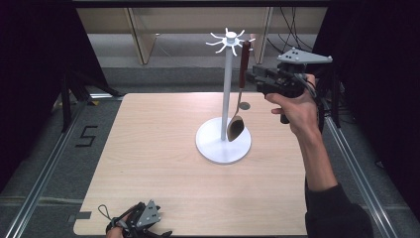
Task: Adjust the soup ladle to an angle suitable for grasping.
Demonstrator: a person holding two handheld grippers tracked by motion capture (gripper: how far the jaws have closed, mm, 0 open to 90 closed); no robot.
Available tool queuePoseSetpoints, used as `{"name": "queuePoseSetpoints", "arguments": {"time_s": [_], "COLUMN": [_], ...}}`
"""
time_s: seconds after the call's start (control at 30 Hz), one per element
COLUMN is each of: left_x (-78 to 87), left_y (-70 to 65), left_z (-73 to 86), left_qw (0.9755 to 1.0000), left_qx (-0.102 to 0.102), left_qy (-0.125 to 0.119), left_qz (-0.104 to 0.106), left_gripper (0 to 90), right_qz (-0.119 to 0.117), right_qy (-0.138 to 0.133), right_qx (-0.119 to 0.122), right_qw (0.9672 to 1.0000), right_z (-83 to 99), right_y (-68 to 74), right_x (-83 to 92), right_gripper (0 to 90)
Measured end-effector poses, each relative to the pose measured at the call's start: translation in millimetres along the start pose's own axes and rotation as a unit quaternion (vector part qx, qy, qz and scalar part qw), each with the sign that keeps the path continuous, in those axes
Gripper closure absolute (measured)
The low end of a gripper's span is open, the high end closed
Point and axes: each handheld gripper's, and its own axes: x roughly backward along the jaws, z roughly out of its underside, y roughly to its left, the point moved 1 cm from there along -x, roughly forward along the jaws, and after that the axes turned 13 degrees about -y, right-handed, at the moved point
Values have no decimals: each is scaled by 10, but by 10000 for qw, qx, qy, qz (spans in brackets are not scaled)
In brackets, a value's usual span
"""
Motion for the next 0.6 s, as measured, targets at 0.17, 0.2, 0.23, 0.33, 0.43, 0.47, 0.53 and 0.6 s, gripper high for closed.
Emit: {"name": "queuePoseSetpoints", "arguments": {"time_s": [0.17,0.2,0.23,0.33,0.43,0.47,0.53,0.6], "left_x": [-4,-3,0,2,1,3,8,7], "left_y": [3,2,1,-1,0,-2,-3,-3], "left_z": [3,3,2,1,1,1,-1,0], "left_qw": [10000,10000,10000,10000,10000,10000,10000,10000], "left_qx": [16,13,1,13,2,8,1,6], "left_qy": [-19,-20,3,-6,1,4,2,-2], "left_qz": [-7,-4,-4,-23,-18,-23,-32,-41], "left_gripper": [158,158,158,158,158,158,158,158], "right_qz": [-110,-110,-132,-175,-219,-208,-237,-232], "right_qy": [62,62,77,150,154,98,149,126], "right_qx": [-28,-28,-80,-177,-123,-52,-166,-145], "right_qw": [9999,9999,9999,9996,9996,9997,9995,9995], "right_z": [141,141,168,247,304,317,349,378], "right_y": [-53,-53,-50,-36,-39,-45,-29,-34], "right_x": [161,161,188,250,280,292,319,332], "right_gripper": [546,546,543,533,528,527,519,511]}}
